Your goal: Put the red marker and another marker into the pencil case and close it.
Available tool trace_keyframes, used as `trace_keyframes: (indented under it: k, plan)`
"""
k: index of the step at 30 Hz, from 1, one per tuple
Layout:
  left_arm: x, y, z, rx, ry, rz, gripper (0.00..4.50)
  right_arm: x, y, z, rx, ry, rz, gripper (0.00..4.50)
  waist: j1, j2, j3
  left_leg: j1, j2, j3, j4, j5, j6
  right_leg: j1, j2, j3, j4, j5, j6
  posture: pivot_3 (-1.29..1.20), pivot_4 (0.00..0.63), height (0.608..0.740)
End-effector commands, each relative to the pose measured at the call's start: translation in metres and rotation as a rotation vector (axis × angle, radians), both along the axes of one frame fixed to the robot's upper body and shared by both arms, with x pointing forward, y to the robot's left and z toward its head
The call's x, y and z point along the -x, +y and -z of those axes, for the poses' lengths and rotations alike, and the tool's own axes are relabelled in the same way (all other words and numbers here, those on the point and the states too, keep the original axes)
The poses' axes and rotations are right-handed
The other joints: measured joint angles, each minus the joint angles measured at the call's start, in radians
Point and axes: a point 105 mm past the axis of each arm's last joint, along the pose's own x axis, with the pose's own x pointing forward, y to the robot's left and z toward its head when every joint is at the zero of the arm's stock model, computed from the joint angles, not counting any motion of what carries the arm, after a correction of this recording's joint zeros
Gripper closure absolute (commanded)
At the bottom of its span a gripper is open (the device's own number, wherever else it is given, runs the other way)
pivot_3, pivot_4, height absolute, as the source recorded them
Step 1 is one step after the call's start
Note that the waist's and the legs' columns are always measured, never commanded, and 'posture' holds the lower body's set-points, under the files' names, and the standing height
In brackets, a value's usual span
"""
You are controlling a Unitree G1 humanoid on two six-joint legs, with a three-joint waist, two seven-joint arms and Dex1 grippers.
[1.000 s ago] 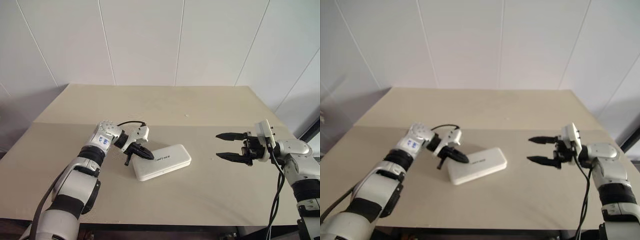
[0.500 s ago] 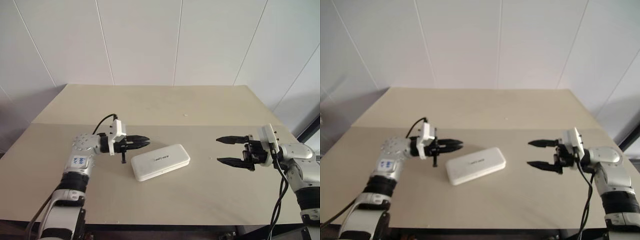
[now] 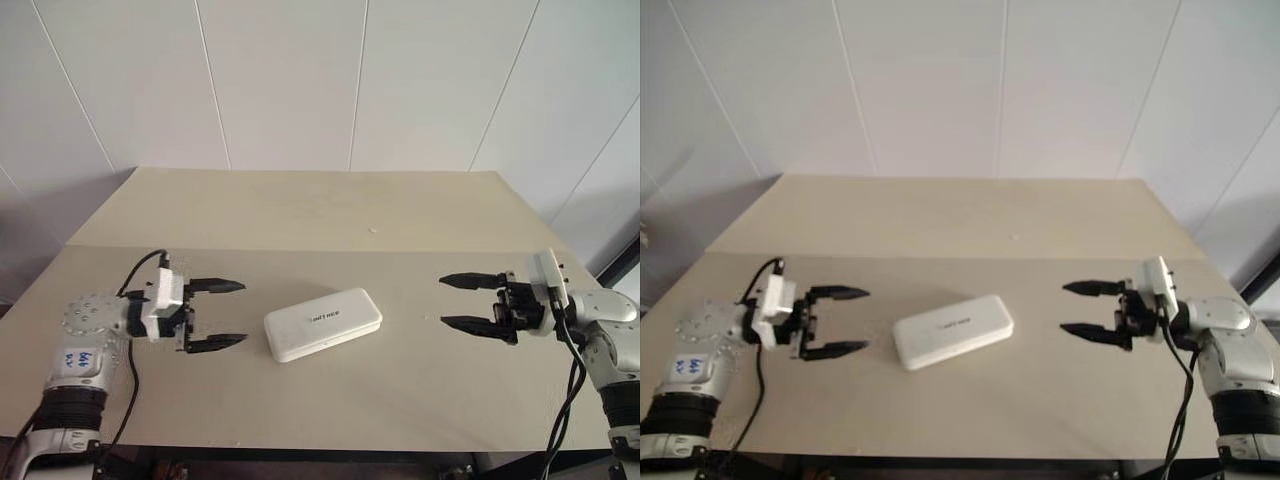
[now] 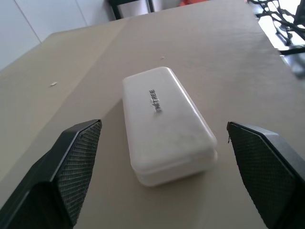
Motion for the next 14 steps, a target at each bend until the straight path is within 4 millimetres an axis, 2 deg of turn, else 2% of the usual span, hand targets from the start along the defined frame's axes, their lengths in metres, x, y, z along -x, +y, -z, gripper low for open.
trace_keyframes:
  k: [1,5,14]
  plan:
    - [0.001,0.013,-0.013,-0.017,-0.037,0.014,0.04,0.006,-0.002,-0.011,0.011,-0.044,0.001,0.00,0.000,0.000,0.000,0.000,0.000,0.000,0.000,0.000,0.000,0.000,0.000,0.000,0.000,0.000,0.000,0.00,0.150,0.740]
    - [-0.001,0.021,-0.015,-0.038,-0.029,0.018,0.04,0.011,0.000,-0.009,0.000,-0.047,0.010,0.00,0.000,0.000,0.000,0.000,0.000,0.000,0.000,0.000,0.000,0.000,0.000,0.000,0.000,0.000,0.000,0.00,0.150,0.740]
    - [-0.006,0.014,-0.024,0.019,-0.054,0.058,0.04,0.018,0.010,-0.003,-0.057,-0.068,0.033,0.00,-0.002,0.000,0.000,0.000,0.000,0.000,0.000,0.000,0.000,0.000,0.000,0.000,0.000,0.000,0.000,0.00,0.150,0.740]
